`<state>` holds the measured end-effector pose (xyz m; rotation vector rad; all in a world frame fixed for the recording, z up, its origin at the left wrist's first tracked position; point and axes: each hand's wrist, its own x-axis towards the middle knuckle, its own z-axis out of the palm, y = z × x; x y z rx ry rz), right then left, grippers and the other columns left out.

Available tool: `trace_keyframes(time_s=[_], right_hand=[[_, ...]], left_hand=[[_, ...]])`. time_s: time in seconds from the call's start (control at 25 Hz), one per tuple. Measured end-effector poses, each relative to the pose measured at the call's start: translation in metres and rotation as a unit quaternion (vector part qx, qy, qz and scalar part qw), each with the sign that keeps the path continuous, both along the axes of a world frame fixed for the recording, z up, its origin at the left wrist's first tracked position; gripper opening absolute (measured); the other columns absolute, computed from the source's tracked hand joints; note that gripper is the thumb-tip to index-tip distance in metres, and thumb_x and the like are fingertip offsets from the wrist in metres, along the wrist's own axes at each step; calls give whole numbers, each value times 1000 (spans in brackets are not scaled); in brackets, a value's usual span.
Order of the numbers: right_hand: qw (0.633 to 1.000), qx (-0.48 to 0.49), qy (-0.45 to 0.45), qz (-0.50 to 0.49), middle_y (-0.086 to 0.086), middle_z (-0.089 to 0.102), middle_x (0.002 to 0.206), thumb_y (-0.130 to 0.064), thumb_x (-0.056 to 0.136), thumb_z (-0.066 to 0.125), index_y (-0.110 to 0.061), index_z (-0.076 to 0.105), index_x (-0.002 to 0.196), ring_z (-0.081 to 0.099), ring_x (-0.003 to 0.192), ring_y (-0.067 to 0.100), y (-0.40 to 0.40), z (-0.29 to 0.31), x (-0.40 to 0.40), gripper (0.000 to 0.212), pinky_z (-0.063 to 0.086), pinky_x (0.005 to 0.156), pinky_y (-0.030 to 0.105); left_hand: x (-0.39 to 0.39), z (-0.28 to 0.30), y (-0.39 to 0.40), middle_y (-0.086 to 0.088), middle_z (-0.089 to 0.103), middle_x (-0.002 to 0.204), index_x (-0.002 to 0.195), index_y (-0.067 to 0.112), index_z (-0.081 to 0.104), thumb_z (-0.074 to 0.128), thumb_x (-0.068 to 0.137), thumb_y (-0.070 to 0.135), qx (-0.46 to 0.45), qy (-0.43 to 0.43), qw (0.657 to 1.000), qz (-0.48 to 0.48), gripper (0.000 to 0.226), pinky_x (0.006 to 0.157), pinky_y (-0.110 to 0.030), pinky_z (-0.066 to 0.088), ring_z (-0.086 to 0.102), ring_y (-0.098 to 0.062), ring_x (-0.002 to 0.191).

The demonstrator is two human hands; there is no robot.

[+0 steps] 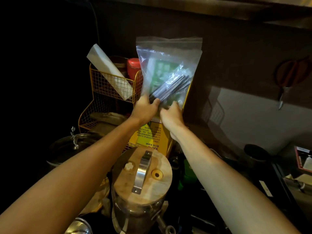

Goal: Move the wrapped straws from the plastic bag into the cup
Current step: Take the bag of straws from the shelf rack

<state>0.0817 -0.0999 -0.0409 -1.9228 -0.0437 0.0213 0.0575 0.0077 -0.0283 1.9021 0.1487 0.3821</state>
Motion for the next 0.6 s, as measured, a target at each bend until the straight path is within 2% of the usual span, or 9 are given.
trace_keyframes(time_s=[0.08,0.16,0.24,0.32,0.4,0.48,0.52,0.6], right_hand=[[1000,6,-11,-1,18,58,147,-14,99,61,-5,41,151,59,131,33,6,4,2,57,53,105,49],[999,23,-31,-1,13,69,131,-14,99,62,-8,54,134,67,113,26,11,8,-2,37,59,87,38],[998,24,-61,-4,10,72,122,-16,100,63,-10,57,128,69,107,24,15,12,-8,29,57,81,34],[996,35,-84,-21,7,72,115,-13,101,63,-10,56,123,70,107,26,15,16,-15,24,60,86,40],[992,47,-110,-26,-6,64,96,-6,101,60,-16,52,108,68,96,20,12,19,-21,15,62,81,39],[987,20,-157,-23,-12,51,84,0,99,58,-23,47,94,56,77,3,3,20,-30,26,50,64,14],[985,11,-173,-17,-12,50,84,1,98,58,-25,47,92,51,73,-2,-2,20,-36,29,43,56,8],[983,18,-183,-3,-9,57,88,-1,97,61,-27,50,95,54,71,-3,-18,18,-51,28,41,52,8]], left_hand=[[0,4,0,-16,74,119,125,5,66,55,102,19,-19,-5,1000,9,29,102,-49,55,70,-31,113],[-1,5,3,-17,77,111,108,8,73,51,102,14,-32,-11,999,3,23,98,-48,57,71,-32,109],[-5,5,4,-12,77,99,99,8,76,49,103,14,-41,-21,999,-7,28,87,-39,59,73,-25,97],[-14,5,6,-1,76,85,93,12,78,51,104,18,-84,-32,996,-4,29,70,-24,58,72,-10,80],[-22,9,7,5,76,82,89,19,77,56,103,22,-122,-43,991,13,26,60,-14,56,72,-5,74],[-33,16,6,5,76,95,108,17,75,61,101,27,-116,-40,992,32,18,59,-9,52,71,-5,83],[-38,20,5,5,74,101,120,15,70,64,100,30,-105,-38,993,42,26,59,-8,51,71,-5,87],[-54,27,0,3,71,102,137,12,56,72,95,32,-108,-43,992,55,49,55,-9,52,71,-4,85]])
